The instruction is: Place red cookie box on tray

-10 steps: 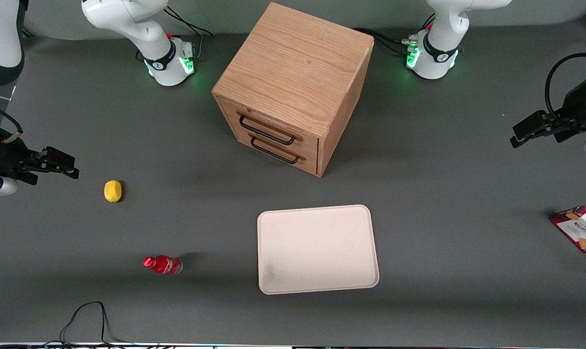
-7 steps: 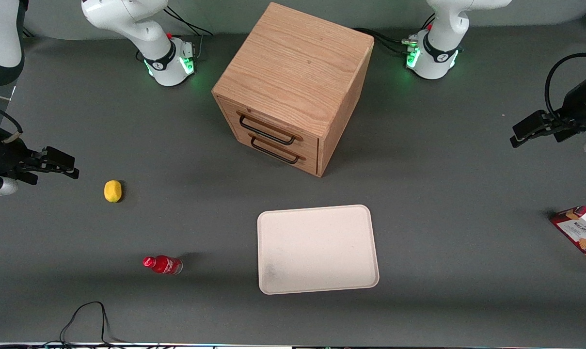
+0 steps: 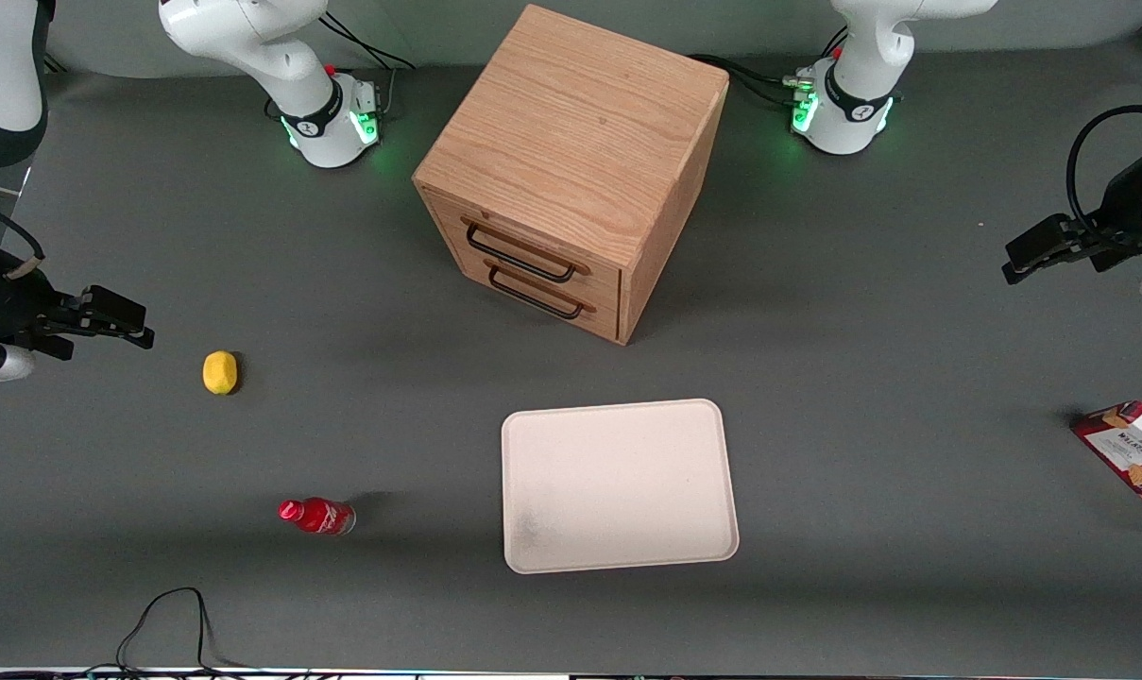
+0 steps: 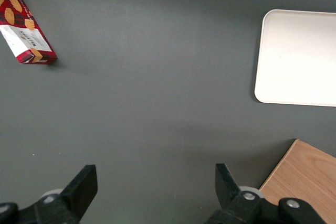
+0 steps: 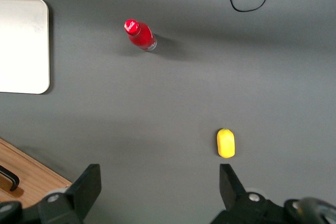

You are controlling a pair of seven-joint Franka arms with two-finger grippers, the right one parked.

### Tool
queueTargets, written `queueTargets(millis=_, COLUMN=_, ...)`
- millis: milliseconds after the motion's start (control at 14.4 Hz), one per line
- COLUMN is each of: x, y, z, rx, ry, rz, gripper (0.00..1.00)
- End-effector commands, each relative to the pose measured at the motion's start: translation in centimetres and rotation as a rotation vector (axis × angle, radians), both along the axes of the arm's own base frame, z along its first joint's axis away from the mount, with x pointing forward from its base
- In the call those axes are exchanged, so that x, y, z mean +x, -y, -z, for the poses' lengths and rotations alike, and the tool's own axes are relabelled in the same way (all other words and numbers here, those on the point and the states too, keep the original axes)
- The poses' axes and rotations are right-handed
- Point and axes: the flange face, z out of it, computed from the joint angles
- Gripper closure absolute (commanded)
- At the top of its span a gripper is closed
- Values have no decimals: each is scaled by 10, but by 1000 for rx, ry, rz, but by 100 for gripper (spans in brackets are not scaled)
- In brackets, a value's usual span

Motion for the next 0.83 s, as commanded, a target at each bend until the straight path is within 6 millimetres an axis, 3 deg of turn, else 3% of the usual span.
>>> queueTargets(millis=0, x=-5, y=0, z=-5, rx=26, ry=-8, rz=15, gripper=0)
queueTargets(millis=765, x=3, y=-10, z=2, rx=25, ry=-6, rz=0, gripper=0)
